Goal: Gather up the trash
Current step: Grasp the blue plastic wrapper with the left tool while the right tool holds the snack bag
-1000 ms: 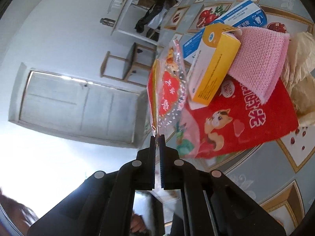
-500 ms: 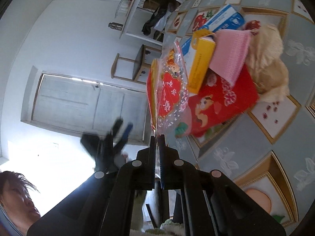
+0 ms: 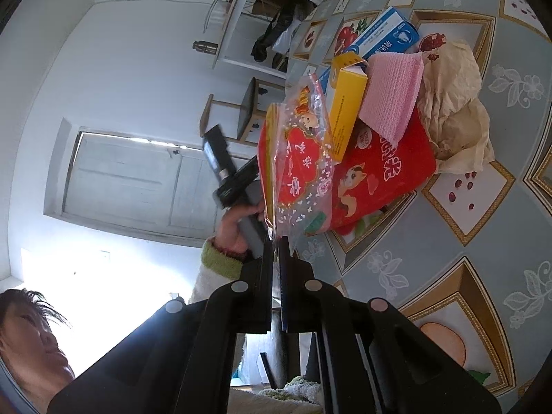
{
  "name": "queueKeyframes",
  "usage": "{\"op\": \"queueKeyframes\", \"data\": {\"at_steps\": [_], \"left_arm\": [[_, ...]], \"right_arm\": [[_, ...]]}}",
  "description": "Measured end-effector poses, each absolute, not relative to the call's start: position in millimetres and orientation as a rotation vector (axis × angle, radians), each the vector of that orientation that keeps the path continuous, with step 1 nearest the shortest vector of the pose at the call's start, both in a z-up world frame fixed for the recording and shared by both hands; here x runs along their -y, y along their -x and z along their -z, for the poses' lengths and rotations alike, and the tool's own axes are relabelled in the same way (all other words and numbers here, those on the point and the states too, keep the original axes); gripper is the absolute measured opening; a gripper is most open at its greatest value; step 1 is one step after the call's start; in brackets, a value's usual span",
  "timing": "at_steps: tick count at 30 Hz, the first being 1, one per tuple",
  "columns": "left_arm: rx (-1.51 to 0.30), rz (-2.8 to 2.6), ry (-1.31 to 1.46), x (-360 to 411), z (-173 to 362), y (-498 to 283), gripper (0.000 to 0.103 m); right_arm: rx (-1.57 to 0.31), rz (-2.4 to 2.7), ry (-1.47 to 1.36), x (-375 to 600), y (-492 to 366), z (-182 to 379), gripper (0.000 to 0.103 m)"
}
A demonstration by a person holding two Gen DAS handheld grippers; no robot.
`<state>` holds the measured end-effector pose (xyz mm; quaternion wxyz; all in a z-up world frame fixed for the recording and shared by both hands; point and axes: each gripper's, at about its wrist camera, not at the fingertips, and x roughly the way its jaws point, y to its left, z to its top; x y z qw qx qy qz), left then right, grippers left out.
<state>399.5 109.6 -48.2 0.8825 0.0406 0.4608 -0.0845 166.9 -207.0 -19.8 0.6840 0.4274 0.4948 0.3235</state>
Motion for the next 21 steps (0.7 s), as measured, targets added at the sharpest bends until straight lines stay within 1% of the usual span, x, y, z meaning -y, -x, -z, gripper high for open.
{"op": "queueKeyframes", "data": {"at_steps": [1,2,3,7,9,10,12,14,18,21], "left_arm": [[-0.973,0.154,-0.096,-108.6,52.7,-402.3,0.087],[-0.992,0.128,-0.107,-107.7,57.9,-404.8,0.078],[-1.001,0.116,-0.111,-107.7,60.0,-405.4,0.071],[-1.014,0.091,-0.107,-110.4,67.8,-403.1,0.058],[-1.008,0.094,-0.1,-111.5,69.3,-403.0,0.048],[-1.006,0.092,-0.097,-112.5,69.1,-402.1,0.046],[-1.003,0.093,-0.089,-114.7,68.7,-401.6,0.04],[-1.004,0.102,-0.071,-117.4,67.6,-398.5,0.036],[-1.011,0.121,-0.022,-122.9,64.1,-388.3,0.031],[-1.012,0.14,0.027,-127.9,59.4,-373.8,0.03]], "right_arm": [[-1.11,-0.725,-0.96,206.6,-167.3,20.3,0.004],[-1.11,-0.726,-0.962,206.3,-166.9,20.2,0.004],[-1.11,-0.727,-0.963,206.5,-166.2,20.3,0.004],[-1.107,-0.726,-0.964,207.6,-164.7,17.9,0.004],[-1.103,-0.725,-0.969,209.2,-163.4,16.9,0.004],[-1.1,-0.724,-0.97,209.3,-162.7,16.9,0.004],[-1.096,-0.723,-0.975,210.9,-160.9,17.4,0.004],[-1.091,-0.722,-0.981,212.9,-159.1,16.8,0.004],[-1.088,-0.724,-0.989,214.2,-156.1,17.9,0.004],[-1.086,-0.725,-0.992,215.7,-154.2,17.8,0.004]]}}
